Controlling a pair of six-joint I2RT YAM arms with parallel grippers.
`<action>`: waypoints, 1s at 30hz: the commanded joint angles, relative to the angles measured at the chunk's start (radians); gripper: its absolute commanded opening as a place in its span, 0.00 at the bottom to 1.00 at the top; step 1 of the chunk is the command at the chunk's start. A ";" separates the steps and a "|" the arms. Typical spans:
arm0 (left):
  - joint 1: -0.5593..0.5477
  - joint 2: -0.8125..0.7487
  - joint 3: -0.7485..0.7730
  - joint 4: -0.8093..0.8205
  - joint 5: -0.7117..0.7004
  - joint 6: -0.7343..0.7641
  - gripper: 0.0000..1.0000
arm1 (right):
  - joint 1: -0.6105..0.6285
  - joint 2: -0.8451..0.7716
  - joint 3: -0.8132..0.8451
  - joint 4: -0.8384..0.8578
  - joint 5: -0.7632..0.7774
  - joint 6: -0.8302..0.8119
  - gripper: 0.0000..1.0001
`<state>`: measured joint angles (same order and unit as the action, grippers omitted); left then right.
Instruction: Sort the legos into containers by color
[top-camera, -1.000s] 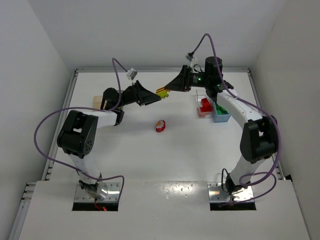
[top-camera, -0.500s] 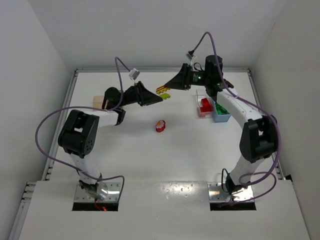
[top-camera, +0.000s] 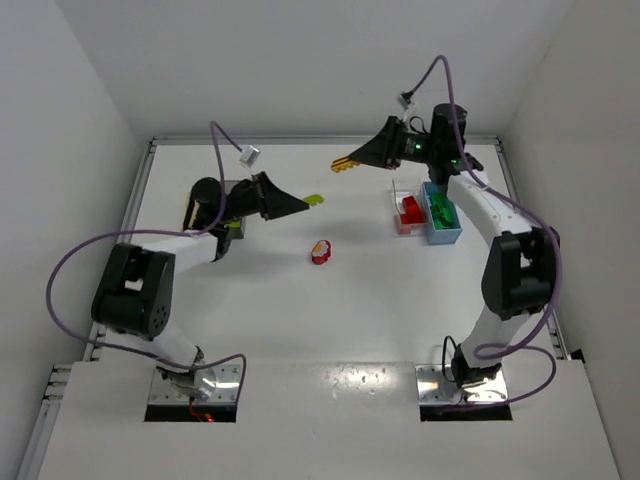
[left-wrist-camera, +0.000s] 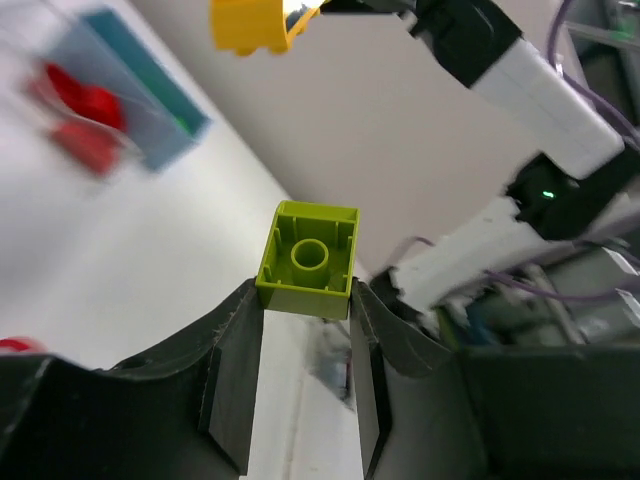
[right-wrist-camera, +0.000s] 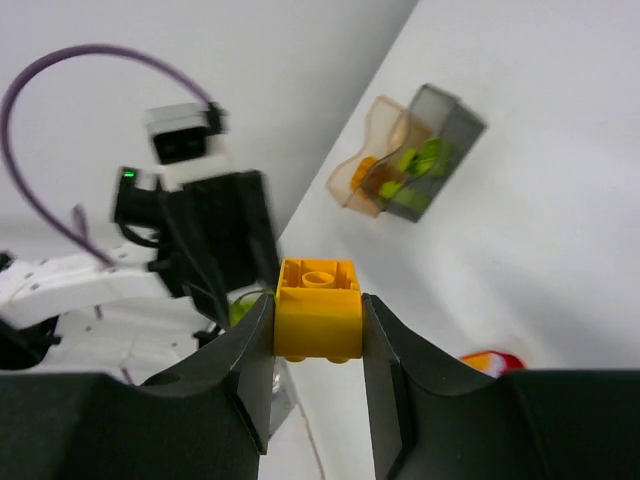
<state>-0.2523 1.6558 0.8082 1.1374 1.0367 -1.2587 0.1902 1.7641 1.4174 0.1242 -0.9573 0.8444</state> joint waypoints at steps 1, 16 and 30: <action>0.082 -0.192 0.005 -0.331 -0.059 0.324 0.09 | -0.092 -0.040 -0.023 0.020 -0.003 -0.042 0.00; 0.203 -0.153 0.339 -1.464 -0.925 1.087 0.16 | -0.258 -0.161 -0.144 -0.228 0.009 -0.367 0.00; 0.228 0.105 0.512 -1.484 -0.935 1.076 0.21 | -0.268 -0.227 -0.184 -0.273 0.009 -0.415 0.00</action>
<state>-0.0254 1.7332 1.2667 -0.3450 0.1158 -0.1833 -0.0830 1.5829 1.2358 -0.1532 -0.9424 0.4709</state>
